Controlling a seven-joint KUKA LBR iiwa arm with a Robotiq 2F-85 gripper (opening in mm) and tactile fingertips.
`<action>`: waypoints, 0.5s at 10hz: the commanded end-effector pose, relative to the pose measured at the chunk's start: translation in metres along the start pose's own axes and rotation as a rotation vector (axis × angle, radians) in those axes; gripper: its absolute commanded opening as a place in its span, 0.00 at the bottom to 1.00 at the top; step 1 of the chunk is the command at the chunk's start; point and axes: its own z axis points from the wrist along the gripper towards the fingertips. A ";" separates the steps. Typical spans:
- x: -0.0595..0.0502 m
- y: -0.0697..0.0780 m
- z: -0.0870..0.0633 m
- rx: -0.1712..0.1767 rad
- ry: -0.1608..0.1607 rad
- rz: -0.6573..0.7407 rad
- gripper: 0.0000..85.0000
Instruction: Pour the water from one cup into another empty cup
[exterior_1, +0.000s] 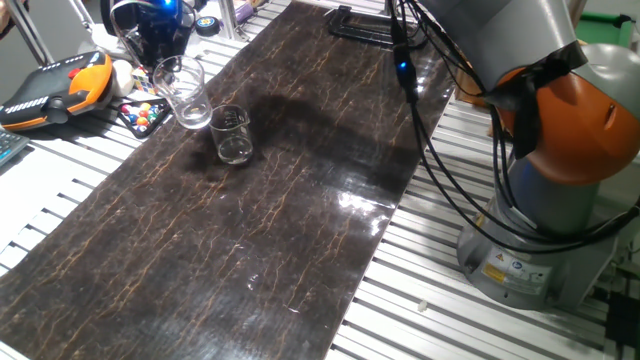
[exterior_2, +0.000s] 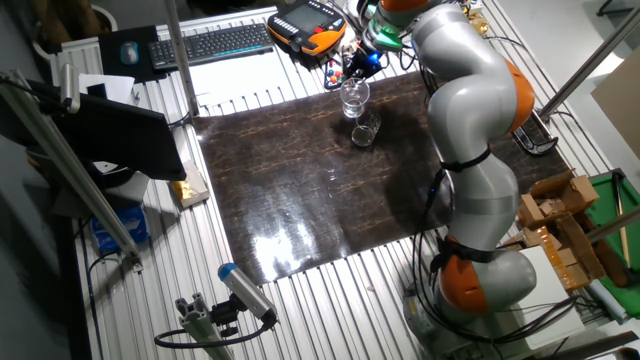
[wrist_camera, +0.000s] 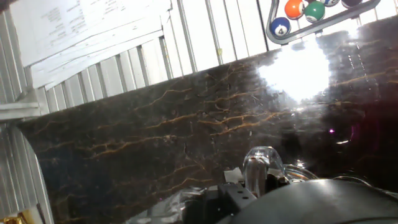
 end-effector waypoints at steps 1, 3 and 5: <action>0.000 0.000 0.000 -0.006 -0.003 0.012 0.01; 0.000 0.000 0.000 -0.035 0.006 0.043 0.01; 0.000 0.000 0.000 -0.030 -0.003 0.057 0.01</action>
